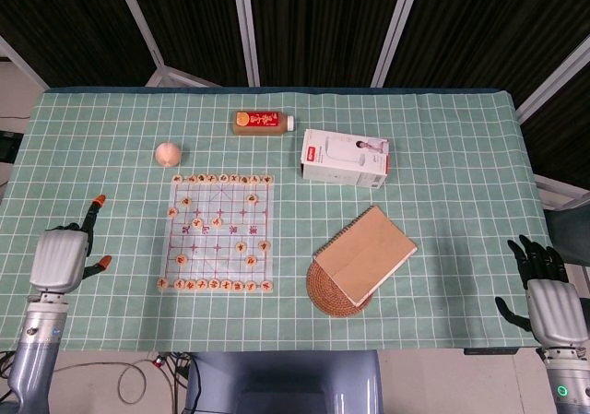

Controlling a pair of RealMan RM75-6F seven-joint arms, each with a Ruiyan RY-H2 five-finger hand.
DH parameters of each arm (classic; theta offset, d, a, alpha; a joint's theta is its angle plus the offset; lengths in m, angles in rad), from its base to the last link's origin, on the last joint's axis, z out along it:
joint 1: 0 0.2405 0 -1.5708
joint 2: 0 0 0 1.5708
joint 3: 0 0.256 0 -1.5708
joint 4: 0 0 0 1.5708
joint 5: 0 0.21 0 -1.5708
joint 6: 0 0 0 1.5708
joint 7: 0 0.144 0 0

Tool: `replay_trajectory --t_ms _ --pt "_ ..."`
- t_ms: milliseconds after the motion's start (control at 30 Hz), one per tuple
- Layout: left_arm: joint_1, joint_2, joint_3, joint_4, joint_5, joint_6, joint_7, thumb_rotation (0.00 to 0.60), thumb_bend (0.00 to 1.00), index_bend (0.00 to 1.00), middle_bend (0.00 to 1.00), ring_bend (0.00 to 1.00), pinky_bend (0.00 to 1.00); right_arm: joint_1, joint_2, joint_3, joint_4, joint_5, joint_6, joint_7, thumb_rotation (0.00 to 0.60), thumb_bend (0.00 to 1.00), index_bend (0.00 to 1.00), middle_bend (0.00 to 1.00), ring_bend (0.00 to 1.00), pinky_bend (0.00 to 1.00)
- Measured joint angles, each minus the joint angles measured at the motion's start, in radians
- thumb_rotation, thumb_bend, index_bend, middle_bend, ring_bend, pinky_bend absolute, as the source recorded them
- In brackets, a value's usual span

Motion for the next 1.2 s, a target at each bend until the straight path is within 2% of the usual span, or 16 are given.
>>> replay_trajectory --t_ms 67,167,467,767,1200 --pt "-0.030 -0.005 -0.025 0.007 -0.056 -0.048 0.020 0.600 0.15 0.31 1.00 0.85 0.94 0.000 0.001 0.001 0.000 0.002 -0.001 0.002 0.600 0.34 0.00 0.00 0.00 0.00" --pt "-0.078 -0.017 -0.060 0.027 -0.136 -0.115 0.048 0.600 0.16 0.37 1.00 0.87 0.95 0.001 0.001 0.002 0.000 0.007 -0.005 0.004 0.600 0.34 0.00 0.00 0.00 0.00" --pt "-0.206 -0.080 -0.117 0.140 -0.323 -0.261 0.138 0.600 0.19 0.42 1.00 0.87 0.95 0.001 0.002 0.001 0.004 -0.001 -0.001 0.012 0.600 0.34 0.00 0.00 0.00 0.00" --pt "-0.292 -0.160 -0.122 0.264 -0.419 -0.336 0.187 0.600 0.21 0.42 1.00 0.87 0.95 0.002 0.004 0.003 0.003 0.006 -0.007 0.018 0.600 0.34 0.00 0.00 0.00 0.00" --pt "-0.363 -0.249 -0.105 0.401 -0.494 -0.384 0.221 0.600 0.25 0.43 1.00 0.87 0.95 0.003 0.008 0.006 -0.006 0.022 -0.017 0.026 0.600 0.34 0.00 0.00 0.00 0.00"
